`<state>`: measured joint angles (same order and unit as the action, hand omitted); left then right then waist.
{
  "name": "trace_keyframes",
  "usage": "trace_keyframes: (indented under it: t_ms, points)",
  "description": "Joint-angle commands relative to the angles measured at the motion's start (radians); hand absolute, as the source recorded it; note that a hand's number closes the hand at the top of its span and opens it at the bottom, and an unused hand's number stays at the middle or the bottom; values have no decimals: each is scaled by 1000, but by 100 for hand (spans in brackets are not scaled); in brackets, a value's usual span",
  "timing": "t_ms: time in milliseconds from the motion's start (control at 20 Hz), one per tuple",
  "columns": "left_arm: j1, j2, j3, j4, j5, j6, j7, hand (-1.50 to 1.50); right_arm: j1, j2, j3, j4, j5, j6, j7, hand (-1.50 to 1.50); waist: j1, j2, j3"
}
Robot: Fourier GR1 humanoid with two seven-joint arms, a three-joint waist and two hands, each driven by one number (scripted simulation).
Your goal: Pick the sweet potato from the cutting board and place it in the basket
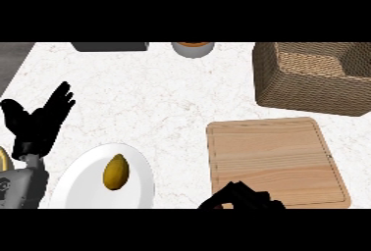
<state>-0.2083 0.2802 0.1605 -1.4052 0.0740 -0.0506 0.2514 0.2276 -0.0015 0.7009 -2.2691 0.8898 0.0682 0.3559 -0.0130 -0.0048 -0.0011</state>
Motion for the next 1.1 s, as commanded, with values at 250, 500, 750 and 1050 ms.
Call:
trace_keyframes:
  t_ms: [250, 500, 750, 1050]
  points:
    - [11, -8, 9, 10, 10, -21, -41, 0, -420, 2, -140, -122, 8, 87, 438, 150, 24, 5, -1]
    - [-24, -54, -37, 29, -53, 39, -20, 0, -684, 2, -296, -15, -75, 130, 580, 150, 18, 6, 0]
    - [26, -8, 2, 2, -6, -27, -34, 0, -921, 2, -495, 147, -103, 118, 604, 150, 26, 4, 0]
    - [-23, 6, 23, 36, 9, -41, -25, 0, -975, -129, -655, 317, -69, 137, 472, 150, 20, 6, 1]
